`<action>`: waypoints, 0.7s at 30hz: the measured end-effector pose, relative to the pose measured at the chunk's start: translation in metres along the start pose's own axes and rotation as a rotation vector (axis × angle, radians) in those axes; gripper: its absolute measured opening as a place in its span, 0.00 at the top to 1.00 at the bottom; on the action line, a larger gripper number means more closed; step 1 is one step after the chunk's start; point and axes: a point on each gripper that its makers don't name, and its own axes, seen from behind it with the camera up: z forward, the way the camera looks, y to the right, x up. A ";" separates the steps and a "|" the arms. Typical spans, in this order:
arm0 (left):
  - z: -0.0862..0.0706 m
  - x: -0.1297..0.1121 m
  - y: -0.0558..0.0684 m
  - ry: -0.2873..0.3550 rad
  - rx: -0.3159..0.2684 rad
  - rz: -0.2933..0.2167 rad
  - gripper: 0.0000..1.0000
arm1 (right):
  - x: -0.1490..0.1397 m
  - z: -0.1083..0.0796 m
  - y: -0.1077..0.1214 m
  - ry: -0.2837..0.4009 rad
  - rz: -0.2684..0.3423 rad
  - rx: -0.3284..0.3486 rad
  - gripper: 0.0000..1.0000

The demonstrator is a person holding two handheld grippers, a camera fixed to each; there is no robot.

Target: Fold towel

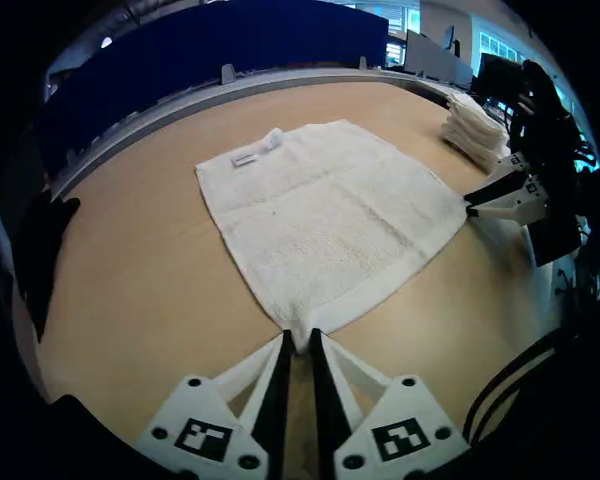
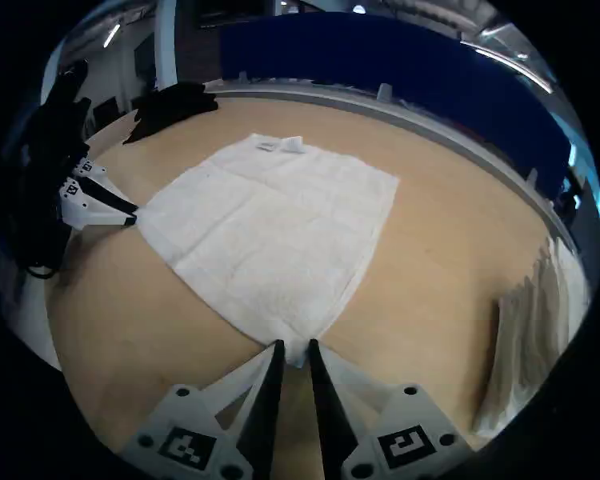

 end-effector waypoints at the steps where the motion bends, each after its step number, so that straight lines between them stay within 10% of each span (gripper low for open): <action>1: 0.000 0.000 0.000 -0.001 0.003 -0.005 0.82 | 0.001 0.000 0.000 0.002 -0.001 0.001 0.81; 21: -0.002 0.002 0.000 -0.002 0.004 -0.051 0.88 | 0.009 0.003 0.001 0.001 0.056 0.023 0.89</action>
